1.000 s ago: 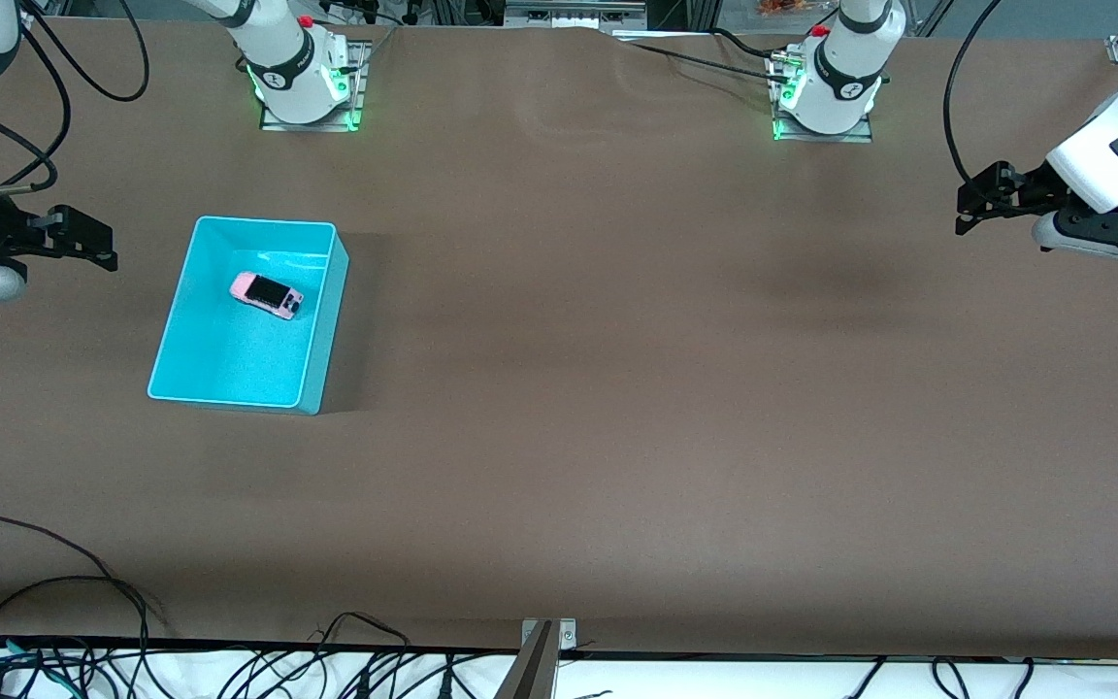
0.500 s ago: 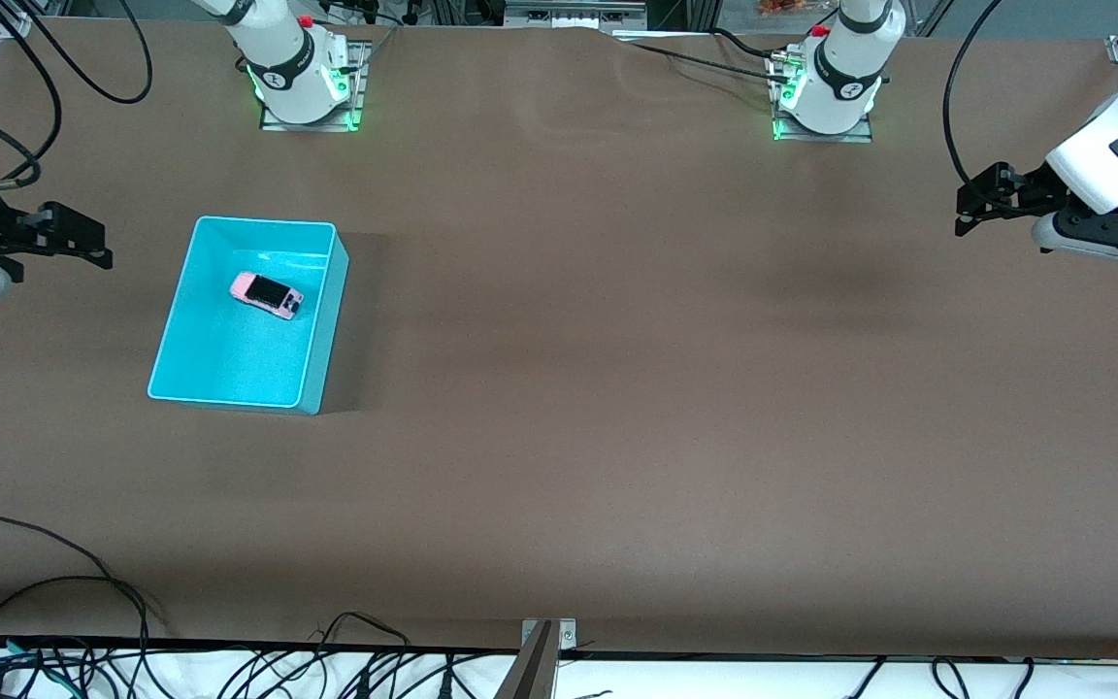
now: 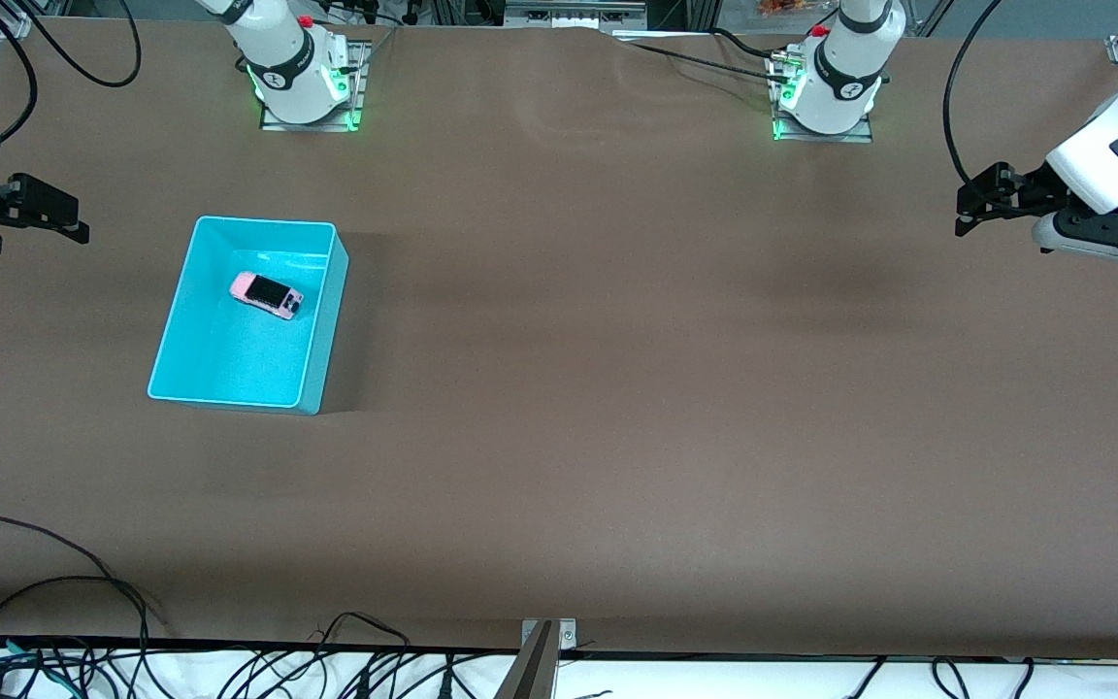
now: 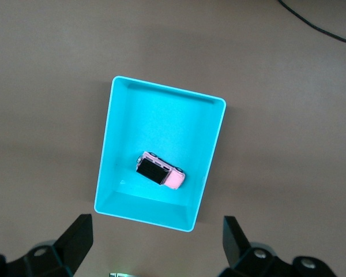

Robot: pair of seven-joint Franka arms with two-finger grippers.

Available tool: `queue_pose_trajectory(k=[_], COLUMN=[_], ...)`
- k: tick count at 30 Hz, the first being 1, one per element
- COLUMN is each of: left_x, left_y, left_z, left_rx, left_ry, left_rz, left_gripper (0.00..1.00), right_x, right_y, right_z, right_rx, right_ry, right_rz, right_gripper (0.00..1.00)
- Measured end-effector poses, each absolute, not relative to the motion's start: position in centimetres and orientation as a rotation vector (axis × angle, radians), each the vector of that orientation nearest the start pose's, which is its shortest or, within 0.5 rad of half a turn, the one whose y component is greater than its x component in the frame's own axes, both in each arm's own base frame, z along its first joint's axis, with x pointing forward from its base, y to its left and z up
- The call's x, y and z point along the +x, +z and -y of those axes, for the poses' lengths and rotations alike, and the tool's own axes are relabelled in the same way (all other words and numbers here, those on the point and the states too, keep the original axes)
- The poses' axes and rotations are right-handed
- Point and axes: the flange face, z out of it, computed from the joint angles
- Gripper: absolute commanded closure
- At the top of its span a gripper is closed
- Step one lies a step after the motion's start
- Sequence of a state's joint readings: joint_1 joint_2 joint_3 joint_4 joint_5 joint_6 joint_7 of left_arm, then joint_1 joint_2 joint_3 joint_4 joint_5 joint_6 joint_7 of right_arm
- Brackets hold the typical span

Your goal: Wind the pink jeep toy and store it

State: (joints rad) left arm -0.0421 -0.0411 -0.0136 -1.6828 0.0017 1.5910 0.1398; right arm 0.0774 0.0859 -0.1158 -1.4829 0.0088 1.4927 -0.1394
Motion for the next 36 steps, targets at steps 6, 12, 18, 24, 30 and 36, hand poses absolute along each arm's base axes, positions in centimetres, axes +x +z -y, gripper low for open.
queue_pose_trajectory(k=[6, 12, 18, 24, 30, 36], left_x=[54.0, 54.0, 54.0, 54.0, 54.0, 54.0], left_y=[59.6, 59.6, 59.6, 59.6, 59.6, 59.6], left_z=[3.2, 3.3, 3.4, 3.4, 3.5, 3.6], left_rx=[-3.125, -3.124, -3.124, -3.124, -3.123, -3.123], left_ry=[0.08, 0.08, 0.08, 0.08, 0.08, 0.08], left_rz=[-0.311, -0.315, -0.319, -0.319, -0.32, -0.323], left_gripper=[0.0, 0.0, 0.0, 0.0, 0.0, 0.0], right_x=[57.2, 57.2, 57.0, 56.7, 56.6, 56.6], right_y=[60.9, 61.0, 60.8, 60.6, 60.6, 60.6], right_z=[-0.6, -0.7, 0.6, 0.9, 0.8, 0.7], right_rx=[-3.143, -3.145, -3.123, -3.109, -3.109, -3.108], right_ry=[0.124, 0.118, 0.116, 0.115, 0.114, 0.108], right_rz=[0.08, 0.065, 0.021, -0.004, -0.088, -0.165], right_gripper=[0.0, 0.0, 0.0, 0.0, 0.0, 0.0])
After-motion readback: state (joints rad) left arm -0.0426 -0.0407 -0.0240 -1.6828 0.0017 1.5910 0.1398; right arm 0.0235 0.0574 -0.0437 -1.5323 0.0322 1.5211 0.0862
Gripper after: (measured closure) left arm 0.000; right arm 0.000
